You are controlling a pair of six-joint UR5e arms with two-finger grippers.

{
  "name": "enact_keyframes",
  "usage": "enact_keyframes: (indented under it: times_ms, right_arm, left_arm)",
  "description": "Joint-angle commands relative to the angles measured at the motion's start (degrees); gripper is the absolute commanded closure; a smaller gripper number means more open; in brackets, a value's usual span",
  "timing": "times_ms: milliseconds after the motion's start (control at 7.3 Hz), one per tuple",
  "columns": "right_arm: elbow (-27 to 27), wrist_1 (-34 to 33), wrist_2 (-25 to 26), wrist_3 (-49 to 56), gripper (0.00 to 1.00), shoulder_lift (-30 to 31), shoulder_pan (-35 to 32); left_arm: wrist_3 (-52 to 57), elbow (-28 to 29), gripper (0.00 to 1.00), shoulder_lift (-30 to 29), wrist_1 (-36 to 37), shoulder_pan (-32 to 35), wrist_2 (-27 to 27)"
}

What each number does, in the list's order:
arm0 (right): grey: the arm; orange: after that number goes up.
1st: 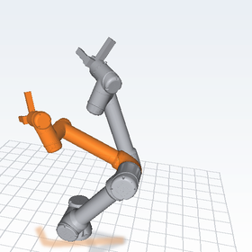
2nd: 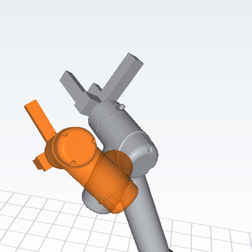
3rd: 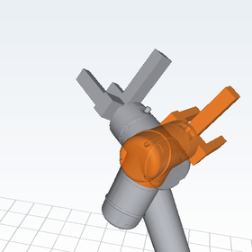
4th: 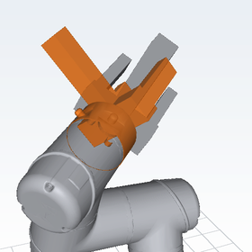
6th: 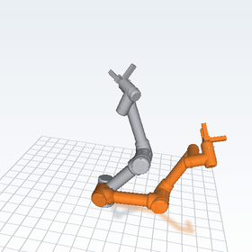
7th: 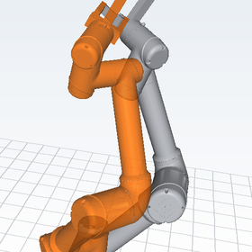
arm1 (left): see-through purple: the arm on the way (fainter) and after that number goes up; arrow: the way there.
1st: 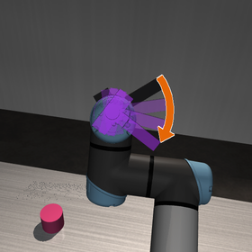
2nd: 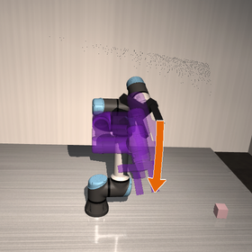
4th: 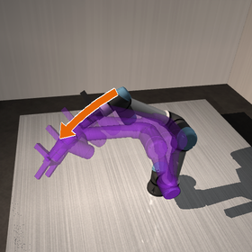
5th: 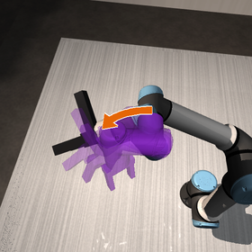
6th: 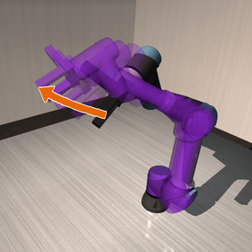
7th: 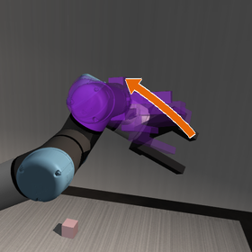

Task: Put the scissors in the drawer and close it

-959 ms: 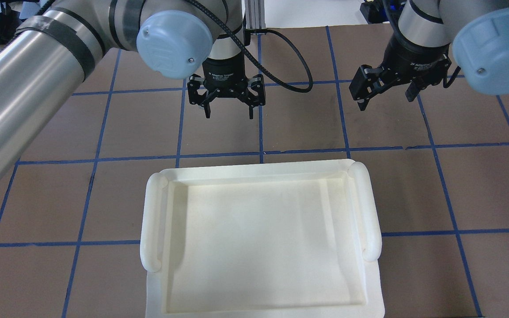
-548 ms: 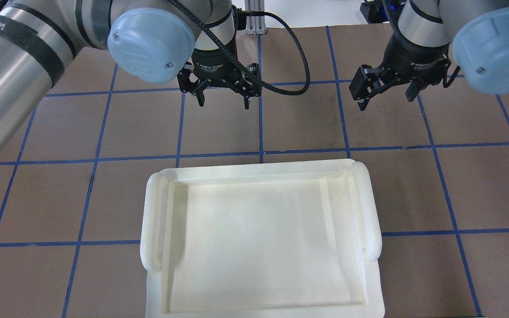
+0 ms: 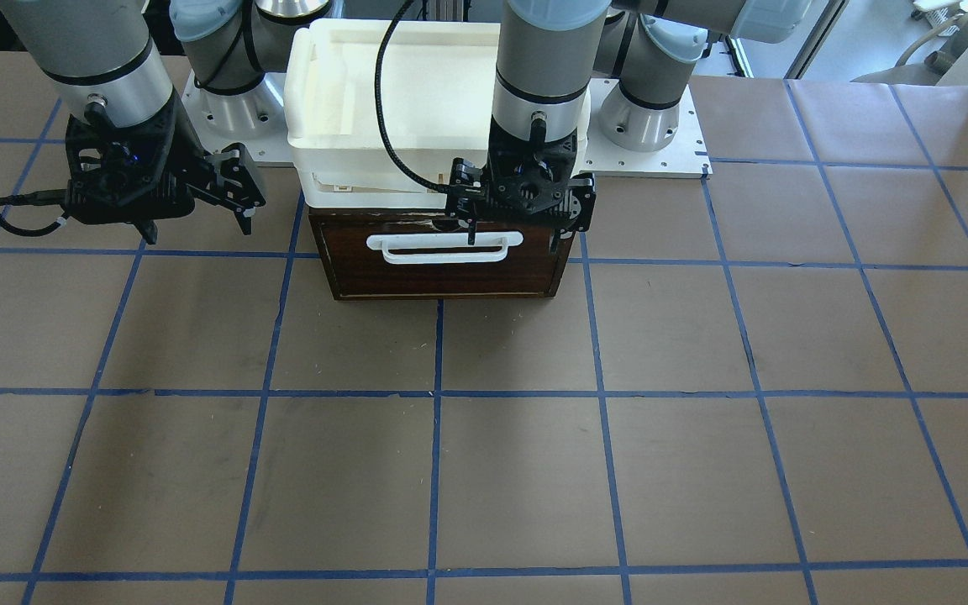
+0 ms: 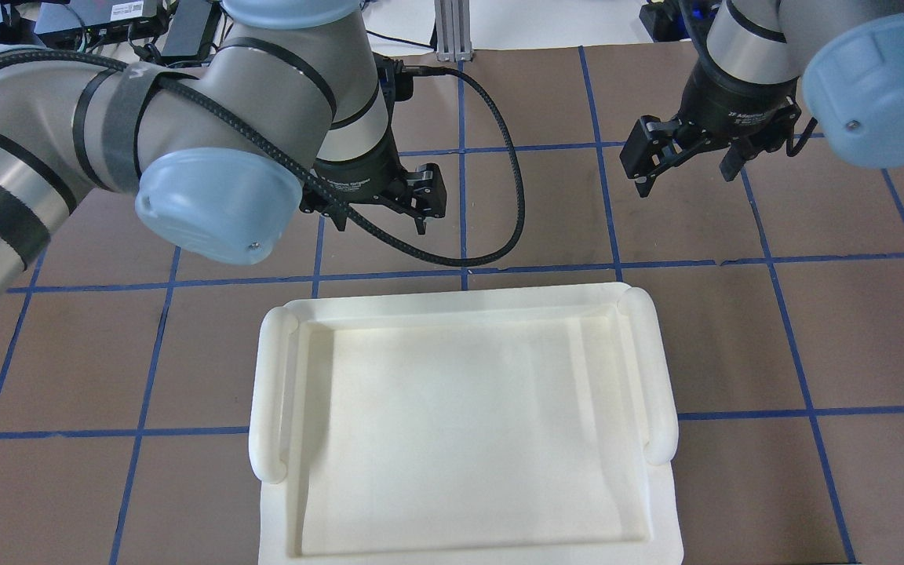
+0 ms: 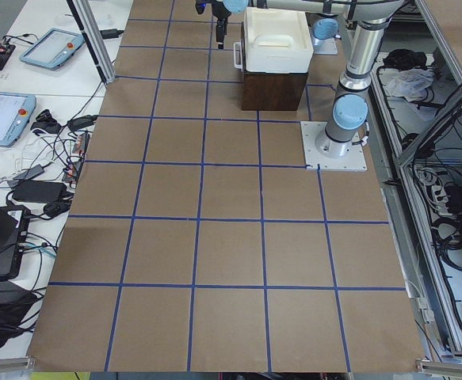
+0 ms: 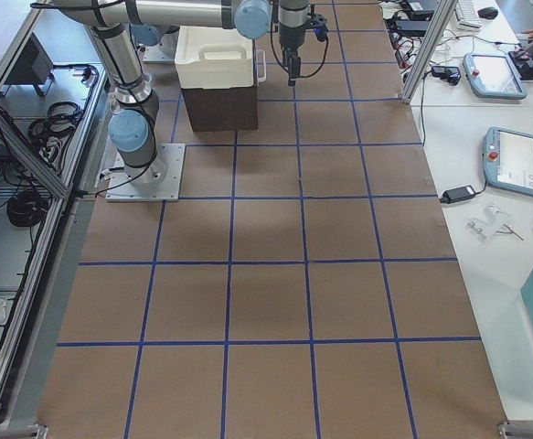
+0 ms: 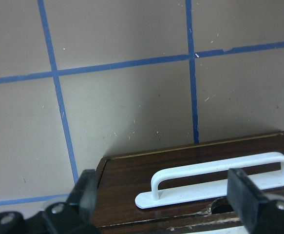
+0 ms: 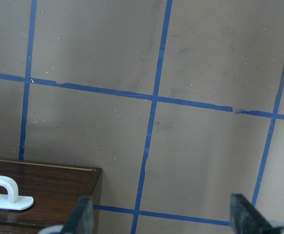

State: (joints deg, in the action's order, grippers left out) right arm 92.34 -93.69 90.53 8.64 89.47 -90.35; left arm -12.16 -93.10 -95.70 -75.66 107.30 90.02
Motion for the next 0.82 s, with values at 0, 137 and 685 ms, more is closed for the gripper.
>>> enact_keyframes:
  times_ms: [0,137,685]
  right_arm:
    - [-0.1,0.0,0.0,0.1,0.0,0.0,0.0]
    - [-0.1,0.1,-0.2,-0.1,0.0,0.2,0.1]
    - [0.4,0.8,-0.3,0.1,0.0,1.7,-0.1]
  left_arm:
    - [1.5,-1.7,0.02,0.6,6.3,-3.7,-0.3]
    - [5.4,-1.5,0.0,0.7,4.9,-5.8,-0.2]
    - [9.3,5.3,0.0,3.9,-16.7,-12.8,-0.3]
